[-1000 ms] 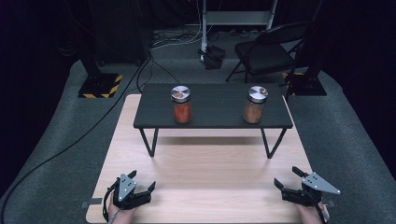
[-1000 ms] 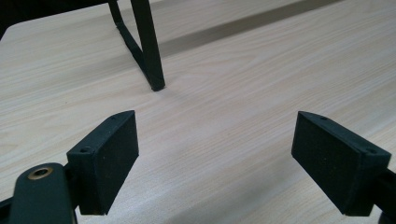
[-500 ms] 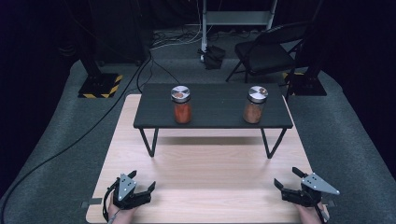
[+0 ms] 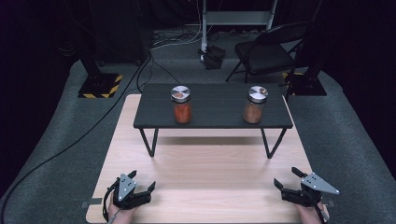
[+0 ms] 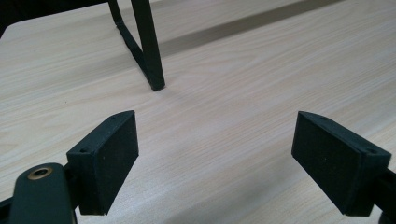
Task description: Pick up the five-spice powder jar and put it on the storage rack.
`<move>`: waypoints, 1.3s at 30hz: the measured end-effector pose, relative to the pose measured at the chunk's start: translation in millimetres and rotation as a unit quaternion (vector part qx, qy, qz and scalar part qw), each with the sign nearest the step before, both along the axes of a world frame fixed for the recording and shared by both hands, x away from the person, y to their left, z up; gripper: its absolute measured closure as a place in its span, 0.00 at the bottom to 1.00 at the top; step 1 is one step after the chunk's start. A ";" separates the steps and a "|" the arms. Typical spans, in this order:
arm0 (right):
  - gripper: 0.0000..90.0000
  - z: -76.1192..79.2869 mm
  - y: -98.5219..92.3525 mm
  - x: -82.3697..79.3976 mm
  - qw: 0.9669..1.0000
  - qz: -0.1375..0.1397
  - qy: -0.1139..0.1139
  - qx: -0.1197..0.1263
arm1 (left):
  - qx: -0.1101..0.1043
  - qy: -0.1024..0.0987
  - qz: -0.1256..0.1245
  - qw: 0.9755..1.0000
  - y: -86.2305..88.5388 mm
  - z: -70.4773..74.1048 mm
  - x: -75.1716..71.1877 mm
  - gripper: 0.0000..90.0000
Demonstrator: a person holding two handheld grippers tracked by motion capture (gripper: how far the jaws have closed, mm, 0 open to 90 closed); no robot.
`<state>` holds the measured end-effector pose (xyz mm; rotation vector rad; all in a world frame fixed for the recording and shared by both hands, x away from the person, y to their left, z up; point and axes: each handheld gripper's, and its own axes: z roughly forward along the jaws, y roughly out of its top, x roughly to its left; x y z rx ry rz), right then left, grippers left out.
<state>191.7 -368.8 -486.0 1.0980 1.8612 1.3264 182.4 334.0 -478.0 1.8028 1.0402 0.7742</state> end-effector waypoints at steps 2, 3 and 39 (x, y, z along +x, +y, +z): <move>0.11 -0.5 0.0 -0.5 1.000 -0.002 -0.001 0.002 | 0.000 0.000 0.000 1.000 0.2 0.0 0.2 0.16; 0.11 -0.7 -0.3 -0.5 1.000 -0.002 -0.001 0.003 | -0.001 0.001 0.000 1.000 0.3 0.0 0.3 0.16; 0.11 0.3 0.7 0.1 1.000 -0.001 0.001 -0.001 | 0.003 0.001 -0.002 1.000 -0.4 0.5 0.4 0.16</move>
